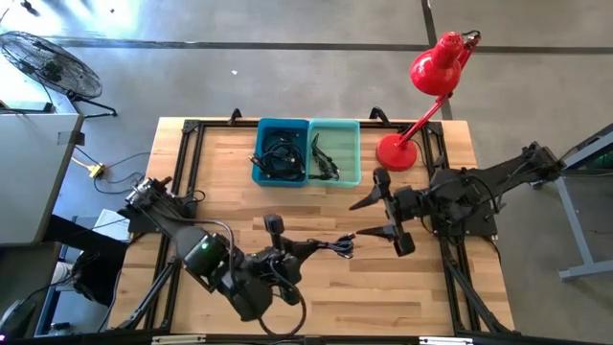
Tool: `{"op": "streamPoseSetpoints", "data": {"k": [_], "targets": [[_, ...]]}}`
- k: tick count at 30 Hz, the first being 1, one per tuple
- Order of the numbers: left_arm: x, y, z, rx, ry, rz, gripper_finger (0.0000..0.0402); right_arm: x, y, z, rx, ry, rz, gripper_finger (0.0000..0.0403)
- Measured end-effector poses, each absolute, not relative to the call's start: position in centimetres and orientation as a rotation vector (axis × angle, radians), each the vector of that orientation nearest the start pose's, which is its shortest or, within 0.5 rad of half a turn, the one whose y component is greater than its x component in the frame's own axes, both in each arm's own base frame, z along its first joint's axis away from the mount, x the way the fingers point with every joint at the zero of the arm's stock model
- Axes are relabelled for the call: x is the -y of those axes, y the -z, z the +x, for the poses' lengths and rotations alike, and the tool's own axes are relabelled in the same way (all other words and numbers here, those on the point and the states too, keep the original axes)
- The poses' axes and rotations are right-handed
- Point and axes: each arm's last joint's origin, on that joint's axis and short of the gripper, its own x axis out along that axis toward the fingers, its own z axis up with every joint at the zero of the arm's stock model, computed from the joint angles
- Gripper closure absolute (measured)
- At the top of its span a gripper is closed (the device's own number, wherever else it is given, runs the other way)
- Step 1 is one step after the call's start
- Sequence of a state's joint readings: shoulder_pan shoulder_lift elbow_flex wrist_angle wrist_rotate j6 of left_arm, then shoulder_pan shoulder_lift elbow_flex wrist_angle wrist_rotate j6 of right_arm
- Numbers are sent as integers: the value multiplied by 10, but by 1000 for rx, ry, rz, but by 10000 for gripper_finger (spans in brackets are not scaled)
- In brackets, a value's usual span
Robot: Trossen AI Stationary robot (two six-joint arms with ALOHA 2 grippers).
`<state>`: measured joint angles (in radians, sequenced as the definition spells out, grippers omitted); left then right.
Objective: Pick & Place USB Port
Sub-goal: Put the black usb cable into the light blue bin
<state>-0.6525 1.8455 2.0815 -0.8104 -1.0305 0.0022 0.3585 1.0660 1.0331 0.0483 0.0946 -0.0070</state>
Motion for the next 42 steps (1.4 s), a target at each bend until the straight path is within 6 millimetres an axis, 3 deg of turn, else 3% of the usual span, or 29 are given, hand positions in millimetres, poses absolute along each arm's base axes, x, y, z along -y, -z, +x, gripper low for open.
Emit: {"op": "streamPoseSetpoints", "data": {"k": [8,27,32,38,42], "targets": [[190,-442,323,-398,-318,454,397,-78,-385,237,66,-314,-63,159],[128,-441,356,-476,-223,423,398,-56,-383,250,81,-375,-89,172],[121,-441,358,-486,-214,446,398,-51,-380,251,58,-357,-109,228],[116,-439,360,-506,-215,480,398,-41,-378,252,25,-314,-115,360],[116,-437,360,-522,-218,493,385,-34,-377,253,13,-287,-96,363]]}}
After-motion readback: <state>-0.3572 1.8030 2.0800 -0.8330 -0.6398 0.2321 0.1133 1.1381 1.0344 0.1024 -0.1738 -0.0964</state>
